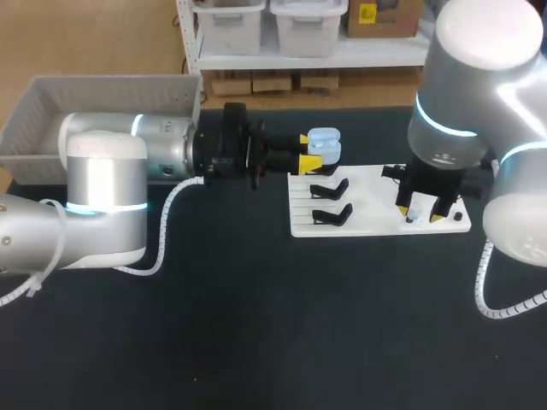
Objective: Pick up each earbud case from the left stands, insert the matching earbuds, close the lid, and place the case in the box.
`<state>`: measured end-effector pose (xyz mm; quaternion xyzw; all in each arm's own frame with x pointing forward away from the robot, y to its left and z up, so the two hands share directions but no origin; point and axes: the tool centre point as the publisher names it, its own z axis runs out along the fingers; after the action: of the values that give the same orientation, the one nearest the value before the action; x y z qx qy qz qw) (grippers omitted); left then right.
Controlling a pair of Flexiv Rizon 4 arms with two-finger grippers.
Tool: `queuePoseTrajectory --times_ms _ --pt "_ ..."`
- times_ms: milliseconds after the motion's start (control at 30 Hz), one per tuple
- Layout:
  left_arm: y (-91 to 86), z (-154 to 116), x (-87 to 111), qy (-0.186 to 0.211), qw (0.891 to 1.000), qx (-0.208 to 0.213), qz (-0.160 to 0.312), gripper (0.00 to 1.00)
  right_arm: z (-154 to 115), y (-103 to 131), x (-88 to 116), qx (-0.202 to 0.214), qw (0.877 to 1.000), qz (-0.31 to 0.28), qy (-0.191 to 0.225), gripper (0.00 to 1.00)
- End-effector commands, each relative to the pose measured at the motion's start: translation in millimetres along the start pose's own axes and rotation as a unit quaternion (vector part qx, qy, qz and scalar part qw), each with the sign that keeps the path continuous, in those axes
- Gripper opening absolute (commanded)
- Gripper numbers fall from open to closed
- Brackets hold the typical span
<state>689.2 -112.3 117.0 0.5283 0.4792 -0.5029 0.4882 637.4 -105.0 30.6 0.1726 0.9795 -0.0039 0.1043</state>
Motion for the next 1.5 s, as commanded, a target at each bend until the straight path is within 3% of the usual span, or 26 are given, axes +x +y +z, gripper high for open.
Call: queuePoseTrajectory --times_ms 33,1500 --pt "-1.2 0 0.7 -0.001 1.000 -0.002 0.001 0.00 3 -1 2 -0.002 1.000 0.002 -0.004 0.40" --pt "-1.2 0 0.7 -0.001 1.000 -0.002 0.001 0.00 21 5 -6 0.002 1.000 0.018 0.008 0.24"
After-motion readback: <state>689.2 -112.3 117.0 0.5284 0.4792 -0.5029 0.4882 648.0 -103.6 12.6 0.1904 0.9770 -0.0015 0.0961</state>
